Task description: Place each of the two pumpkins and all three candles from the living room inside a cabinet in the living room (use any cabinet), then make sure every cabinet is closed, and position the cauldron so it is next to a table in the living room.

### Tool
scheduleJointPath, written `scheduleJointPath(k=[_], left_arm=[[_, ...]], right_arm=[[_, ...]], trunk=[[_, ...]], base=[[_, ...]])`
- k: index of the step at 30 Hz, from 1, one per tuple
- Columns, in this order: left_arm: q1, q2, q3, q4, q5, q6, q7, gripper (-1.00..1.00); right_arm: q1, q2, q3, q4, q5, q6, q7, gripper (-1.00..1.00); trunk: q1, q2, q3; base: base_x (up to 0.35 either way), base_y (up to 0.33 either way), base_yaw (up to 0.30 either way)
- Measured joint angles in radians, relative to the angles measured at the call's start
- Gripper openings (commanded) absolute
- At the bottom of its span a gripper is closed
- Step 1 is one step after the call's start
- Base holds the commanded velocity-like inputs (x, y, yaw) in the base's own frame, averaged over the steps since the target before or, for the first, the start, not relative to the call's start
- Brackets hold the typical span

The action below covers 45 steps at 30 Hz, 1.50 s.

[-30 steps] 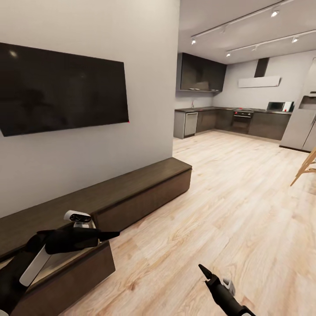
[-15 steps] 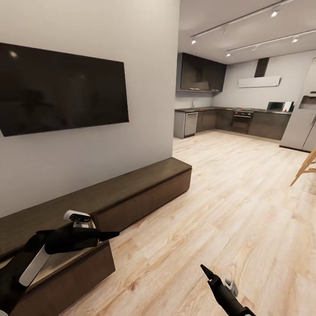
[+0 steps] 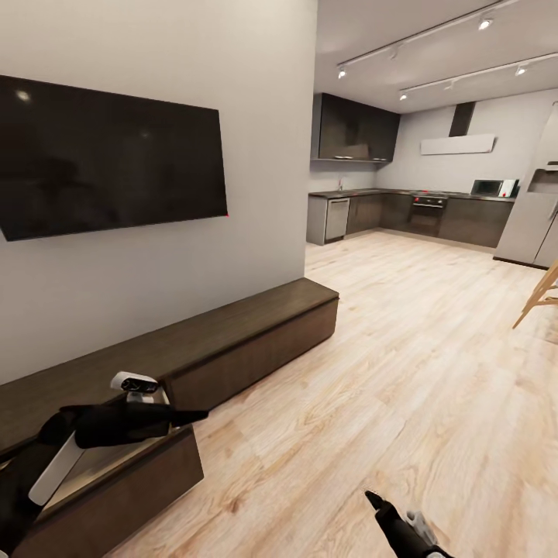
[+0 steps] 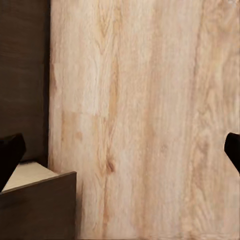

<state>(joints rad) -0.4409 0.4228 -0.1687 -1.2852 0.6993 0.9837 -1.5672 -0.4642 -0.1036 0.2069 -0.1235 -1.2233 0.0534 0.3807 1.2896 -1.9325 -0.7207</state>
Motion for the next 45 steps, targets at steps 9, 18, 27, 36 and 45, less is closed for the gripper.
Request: scheduleJointPath(k=[9, 18, 27, 36, 45], left_arm=[[-0.001, 0.0, -0.001, -0.002, -0.089, 0.002, 0.0, 1.0], [-0.002, -0.011, 0.0, -0.016, -0.148, 0.003, 0.09, 1.0], [-0.002, -0.047, 0.012, -0.067, -0.143, 0.007, 0.32, 1.0], [-0.001, -0.078, 0.003, -0.125, -0.133, 0.01, 0.43, 1.0], [0.004, -0.064, -0.034, -0.22, 0.088, 0.009, 0.422, 1.0]], right_arm=[[0.0, 0.001, 0.005, -0.02, 0.042, 0.002, -0.351, 1.0], [0.0, 0.006, 0.033, -0.365, 0.286, 0.0, -0.864, 1.0], [0.0, 0.008, 0.034, -0.411, 0.376, 0.012, -0.941, 1.0], [0.0, 0.009, 0.032, -0.403, 0.376, 0.034, -0.947, 1.0], [0.0, 0.008, 0.032, -0.385, 0.373, 0.128, -0.935, 1.0]], trunk=[[0.0, 0.0, 0.0], [0.0, 0.0, 0.0], [0.0, 0.0, 0.0], [0.0, 0.0, 0.0], [0.0, 0.0, 0.0]], base=[[0.0, 0.0, 0.0], [0.0, 0.0, 0.0], [0.0, 0.0, 0.0], [0.0, 0.0, 0.0], [0.0, 0.0, 0.0]])
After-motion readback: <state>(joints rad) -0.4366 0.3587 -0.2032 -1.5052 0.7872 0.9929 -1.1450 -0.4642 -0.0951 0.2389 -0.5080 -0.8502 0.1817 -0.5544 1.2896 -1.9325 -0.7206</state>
